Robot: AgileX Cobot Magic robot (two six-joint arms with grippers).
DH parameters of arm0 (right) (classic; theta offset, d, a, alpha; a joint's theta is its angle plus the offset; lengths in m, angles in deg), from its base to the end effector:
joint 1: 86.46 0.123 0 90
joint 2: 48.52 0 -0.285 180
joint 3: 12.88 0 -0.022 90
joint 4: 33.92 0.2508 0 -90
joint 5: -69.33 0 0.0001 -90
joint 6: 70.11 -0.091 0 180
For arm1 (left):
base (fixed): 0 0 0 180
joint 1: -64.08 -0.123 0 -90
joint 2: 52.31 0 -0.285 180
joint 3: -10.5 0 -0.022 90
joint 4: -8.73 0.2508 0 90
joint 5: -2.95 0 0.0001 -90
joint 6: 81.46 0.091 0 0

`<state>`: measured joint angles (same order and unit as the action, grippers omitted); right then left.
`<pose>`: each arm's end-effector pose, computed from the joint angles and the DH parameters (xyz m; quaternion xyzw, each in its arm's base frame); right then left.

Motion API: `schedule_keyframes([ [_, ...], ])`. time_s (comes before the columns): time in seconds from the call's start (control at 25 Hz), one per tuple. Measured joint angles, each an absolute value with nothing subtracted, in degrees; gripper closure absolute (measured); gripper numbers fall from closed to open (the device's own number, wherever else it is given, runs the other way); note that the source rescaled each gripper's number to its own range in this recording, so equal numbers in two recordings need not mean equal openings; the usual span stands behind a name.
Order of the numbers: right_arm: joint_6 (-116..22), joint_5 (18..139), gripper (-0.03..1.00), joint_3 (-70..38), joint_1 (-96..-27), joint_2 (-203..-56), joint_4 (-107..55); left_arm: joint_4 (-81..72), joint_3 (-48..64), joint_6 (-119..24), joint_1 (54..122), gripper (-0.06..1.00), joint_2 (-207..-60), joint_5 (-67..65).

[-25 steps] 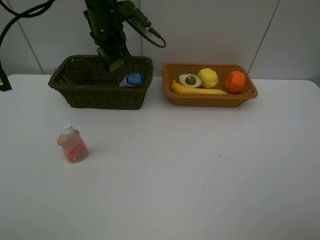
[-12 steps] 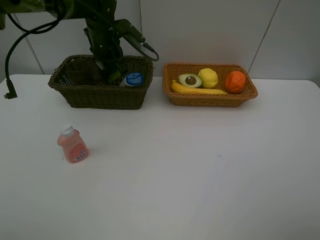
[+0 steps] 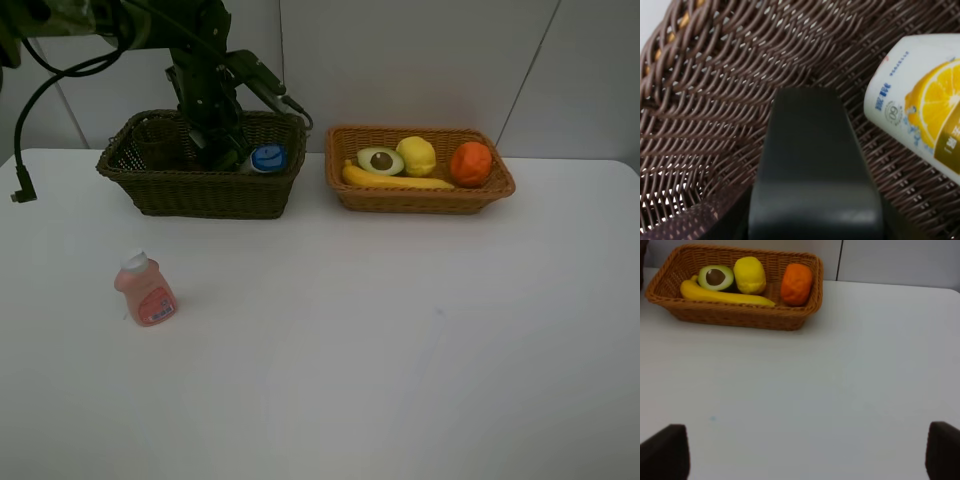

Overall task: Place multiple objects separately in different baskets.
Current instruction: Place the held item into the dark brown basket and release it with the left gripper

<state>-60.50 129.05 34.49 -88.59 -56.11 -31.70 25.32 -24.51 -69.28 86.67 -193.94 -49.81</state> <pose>-0.0071 0.0033 0.2846 -0.0557 0.8399 -0.0359 0.5387 0.4722 -0.1741 0.1669 0.3532 0.9096 0.1120 0.1880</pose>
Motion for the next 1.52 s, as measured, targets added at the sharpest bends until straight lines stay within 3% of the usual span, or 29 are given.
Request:
schedule_keyframes([
  [0.48, -60.5, 129.0, -0.03, 34.5, -88.6, -56.1, -31.7, 24.5, -24.5, -69.3, 86.7, 0.43, -193.9, -49.8],
  [0.52, -60.5, 129.0, -0.03, 34.5, -88.6, -56.1, -31.7, 24.5, -24.5, -69.3, 86.7, 0.39, -193.9, -49.8],
  [0.68, -60.5, 129.0, -0.03, 34.5, -88.6, -56.1, -31.7, 24.5, -24.6, -69.3, 86.7, 0.04, -193.8, -49.6],
  [0.76, -60.5, 129.0, -0.03, 34.5, -88.6, -56.1, -31.7, 24.5, -24.6, -69.3, 86.7, -0.03, -193.8, -49.7],
  [1.52, -60.5, 129.0, -0.03, 34.5, -88.6, -56.1, -31.7, 24.5, -24.6, -69.1, 86.7, -0.05, -193.2, -51.1],
])
